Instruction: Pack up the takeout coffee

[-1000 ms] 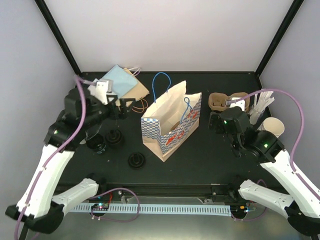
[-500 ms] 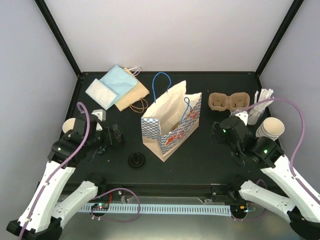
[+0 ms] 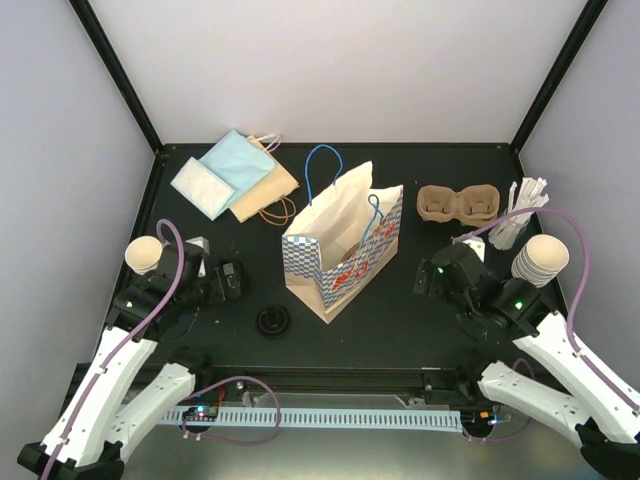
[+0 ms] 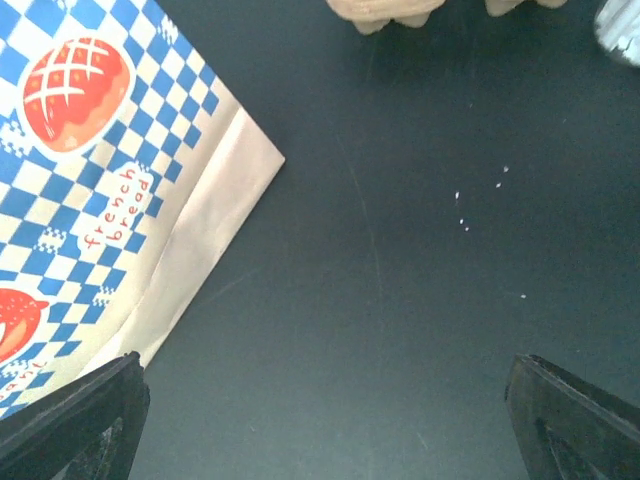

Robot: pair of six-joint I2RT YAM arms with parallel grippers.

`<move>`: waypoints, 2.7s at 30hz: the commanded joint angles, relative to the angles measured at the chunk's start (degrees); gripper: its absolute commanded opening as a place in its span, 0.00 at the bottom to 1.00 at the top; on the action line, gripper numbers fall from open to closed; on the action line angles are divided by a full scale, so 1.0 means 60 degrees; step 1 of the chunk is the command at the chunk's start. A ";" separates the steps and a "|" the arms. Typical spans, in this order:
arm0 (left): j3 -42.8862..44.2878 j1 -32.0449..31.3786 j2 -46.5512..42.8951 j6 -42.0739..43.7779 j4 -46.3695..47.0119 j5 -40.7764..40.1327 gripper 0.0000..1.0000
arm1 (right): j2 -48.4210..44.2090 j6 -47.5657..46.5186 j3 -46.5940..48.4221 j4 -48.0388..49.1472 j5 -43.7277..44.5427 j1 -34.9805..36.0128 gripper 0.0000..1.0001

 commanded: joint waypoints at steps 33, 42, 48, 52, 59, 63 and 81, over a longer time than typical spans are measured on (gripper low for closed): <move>0.0033 0.3113 0.1252 0.2051 0.1034 0.0647 0.83 | 0.0062 -0.1396 -0.0069 0.0668 -0.0927 -0.0047 1.00; 0.0023 0.4094 0.2428 0.2097 0.1351 0.1415 0.73 | 0.0087 -0.1410 -0.0002 0.0696 -0.0928 -0.0041 1.00; 0.0042 0.4289 0.3319 0.2015 0.1591 0.1957 0.66 | -0.0211 -0.1373 -0.0026 0.0647 -0.0899 -0.0041 1.00; 0.0045 0.4283 0.4186 0.1808 0.1688 0.1856 0.62 | -0.0355 -0.1426 0.0064 0.0601 -0.0913 -0.0042 1.00; -0.0043 0.4291 0.4592 0.1715 0.1951 0.1696 0.46 | -0.0375 -0.1472 0.0265 0.0403 -0.0799 -0.0052 1.00; -0.0070 0.4284 0.4626 0.1682 0.1965 0.1637 0.39 | -0.0411 -0.1461 0.0231 0.0415 -0.0735 -0.0040 1.00; -0.0069 0.4246 0.4480 0.1503 0.1775 0.1291 0.09 | -0.0326 -0.1504 0.0277 0.0422 -0.0658 -0.0043 1.00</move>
